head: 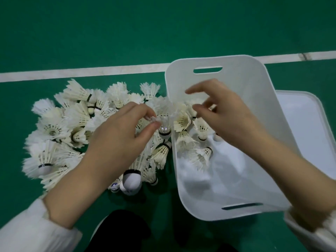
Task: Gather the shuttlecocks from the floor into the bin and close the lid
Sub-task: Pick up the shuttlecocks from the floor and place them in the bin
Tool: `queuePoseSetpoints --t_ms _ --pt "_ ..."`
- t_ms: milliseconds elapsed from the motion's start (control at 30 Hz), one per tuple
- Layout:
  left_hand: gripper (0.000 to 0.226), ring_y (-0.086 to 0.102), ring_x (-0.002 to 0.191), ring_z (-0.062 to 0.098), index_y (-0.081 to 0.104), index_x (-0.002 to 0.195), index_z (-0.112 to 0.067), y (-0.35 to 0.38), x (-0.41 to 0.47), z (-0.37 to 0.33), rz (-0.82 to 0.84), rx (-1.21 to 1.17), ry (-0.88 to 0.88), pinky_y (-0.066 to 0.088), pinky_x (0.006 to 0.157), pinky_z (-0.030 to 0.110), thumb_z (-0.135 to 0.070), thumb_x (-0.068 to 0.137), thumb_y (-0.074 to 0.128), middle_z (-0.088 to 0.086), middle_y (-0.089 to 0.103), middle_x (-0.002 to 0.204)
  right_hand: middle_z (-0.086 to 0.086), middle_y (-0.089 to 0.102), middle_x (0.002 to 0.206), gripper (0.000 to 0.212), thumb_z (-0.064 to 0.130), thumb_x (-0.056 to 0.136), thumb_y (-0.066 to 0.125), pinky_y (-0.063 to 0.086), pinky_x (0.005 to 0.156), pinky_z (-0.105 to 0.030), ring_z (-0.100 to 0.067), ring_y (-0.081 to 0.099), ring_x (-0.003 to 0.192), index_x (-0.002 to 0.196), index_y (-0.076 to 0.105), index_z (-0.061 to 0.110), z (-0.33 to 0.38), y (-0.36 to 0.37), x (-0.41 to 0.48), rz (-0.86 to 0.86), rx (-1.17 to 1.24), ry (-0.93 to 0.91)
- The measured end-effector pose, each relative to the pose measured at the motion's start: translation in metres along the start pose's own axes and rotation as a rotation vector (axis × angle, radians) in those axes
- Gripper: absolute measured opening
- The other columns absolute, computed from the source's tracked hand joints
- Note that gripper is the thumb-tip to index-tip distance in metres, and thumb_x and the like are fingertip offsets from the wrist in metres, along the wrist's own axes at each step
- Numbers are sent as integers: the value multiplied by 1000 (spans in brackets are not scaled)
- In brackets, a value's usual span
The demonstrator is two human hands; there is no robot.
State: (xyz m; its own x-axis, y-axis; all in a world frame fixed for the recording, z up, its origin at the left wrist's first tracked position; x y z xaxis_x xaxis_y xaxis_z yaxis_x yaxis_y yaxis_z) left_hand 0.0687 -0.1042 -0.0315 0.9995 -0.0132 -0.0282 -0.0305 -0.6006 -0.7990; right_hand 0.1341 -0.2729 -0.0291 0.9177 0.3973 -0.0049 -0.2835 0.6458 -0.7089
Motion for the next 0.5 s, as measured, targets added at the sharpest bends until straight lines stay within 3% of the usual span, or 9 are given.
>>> queuePoseSetpoints --t_ms 133,200,300,367,433,500 --pt "16 44 67 -11 51 94 -36 -5 2 -7 -14 -3 45 31 54 26 -48 86 46 -20 50 90 12 51 119 31 10 87 60 42 74 -10 1 54 82 116 57 23 50 15 -1 201 62 -239" --pt "17 43 66 -13 52 95 -34 -5 3 -8 -14 -3 48 28 53 24 -48 86 46 -19 50 89 8 58 105 24 12 86 61 43 74 -14 1 51 81 110 61 17 47 26 0 243 -30 -240" --pt "34 45 57 -13 43 117 -37 -6 3 -14 -36 -87 36 28 50 21 -51 86 46 -19 53 99 6 62 83 7 16 86 62 44 73 -23 -5 54 76 91 65 13 30 15 4 124 -55 -149" --pt "47 50 54 -7 31 127 -37 -10 1 -18 -76 -177 15 30 51 21 -56 84 39 -19 52 100 17 58 72 1 18 85 64 44 67 -16 1 55 69 84 64 19 13 -8 4 2 39 -37" --pt "43 56 62 0 34 121 -34 -13 0 -17 -100 -209 3 35 54 21 -57 85 33 -21 52 98 18 55 67 7 19 84 65 42 65 -13 4 53 62 80 61 24 -10 -36 -1 -117 74 74" --pt "35 55 69 1 41 109 -31 -16 -2 -14 -110 -207 0 36 52 12 -55 86 32 -18 54 91 12 57 68 10 21 84 64 44 67 -22 0 51 62 76 60 23 -38 -60 -11 -180 66 203"
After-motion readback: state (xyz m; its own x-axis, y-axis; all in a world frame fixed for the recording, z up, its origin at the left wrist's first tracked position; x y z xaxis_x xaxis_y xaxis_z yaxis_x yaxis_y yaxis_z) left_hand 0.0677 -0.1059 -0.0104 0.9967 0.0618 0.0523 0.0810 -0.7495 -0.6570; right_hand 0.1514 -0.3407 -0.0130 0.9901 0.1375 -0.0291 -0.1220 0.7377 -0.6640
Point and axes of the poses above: each hand's wrist, its own x-axis towards the middle knuckle, its own y-axis out of the palm, z = x × y, the point moved 7 cm from there along x, towards the middle knuckle
